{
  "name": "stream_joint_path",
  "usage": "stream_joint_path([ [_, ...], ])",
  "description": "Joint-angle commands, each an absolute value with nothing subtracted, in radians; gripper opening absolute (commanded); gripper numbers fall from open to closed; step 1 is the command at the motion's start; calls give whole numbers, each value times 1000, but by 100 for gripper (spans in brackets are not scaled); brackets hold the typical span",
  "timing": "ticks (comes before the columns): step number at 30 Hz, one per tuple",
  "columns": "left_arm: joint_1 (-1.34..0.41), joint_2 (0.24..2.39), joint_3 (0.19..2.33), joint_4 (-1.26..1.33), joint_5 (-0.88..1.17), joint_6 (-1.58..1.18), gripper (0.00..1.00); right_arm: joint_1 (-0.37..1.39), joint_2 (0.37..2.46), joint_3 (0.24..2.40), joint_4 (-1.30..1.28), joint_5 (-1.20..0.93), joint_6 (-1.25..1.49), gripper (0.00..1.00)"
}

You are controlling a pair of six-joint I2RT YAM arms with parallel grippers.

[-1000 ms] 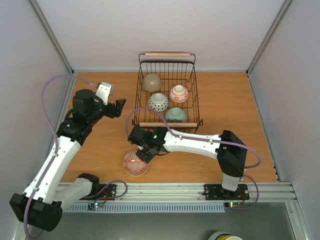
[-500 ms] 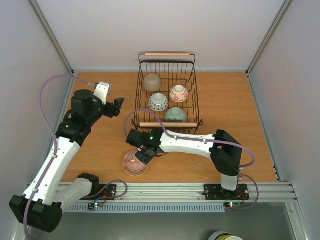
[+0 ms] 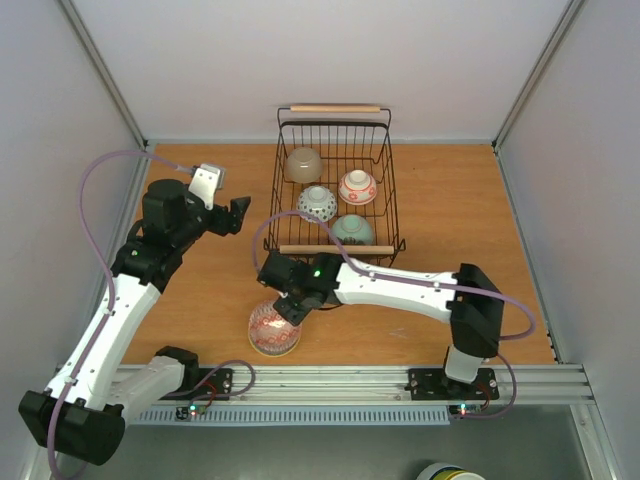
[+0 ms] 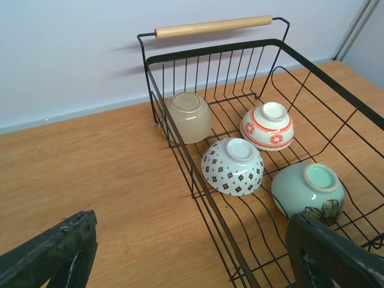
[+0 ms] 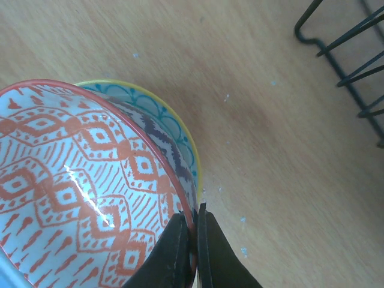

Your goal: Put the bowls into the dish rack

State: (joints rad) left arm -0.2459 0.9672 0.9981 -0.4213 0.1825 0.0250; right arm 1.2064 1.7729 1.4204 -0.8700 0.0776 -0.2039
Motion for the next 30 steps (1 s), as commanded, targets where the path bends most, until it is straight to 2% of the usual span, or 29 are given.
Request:
stream_joint_path([
  [1,-241,950,999,-364,227,15,86,1216,1649,1433,-859,103,-234,1],
  [9,-241,944,997,-379,414,43,87,1202,1525,1460,-905,286,-258,1],
  [17,-241,957,1002,-414,650,88,87,1104,1411,1496,-918,434,-257,1],
  [22,-241,982,1017,-452,758,112,87,1065,1426,1554,-917,476,-276,1],
  [26,-242,1003,1033,-493,884,144,83,1052,1466,1606,-906,501,-302,1],
  [30,-242,1029,1049,-522,913,159,81,1051,1497,1650,-887,512,-332,1],
])
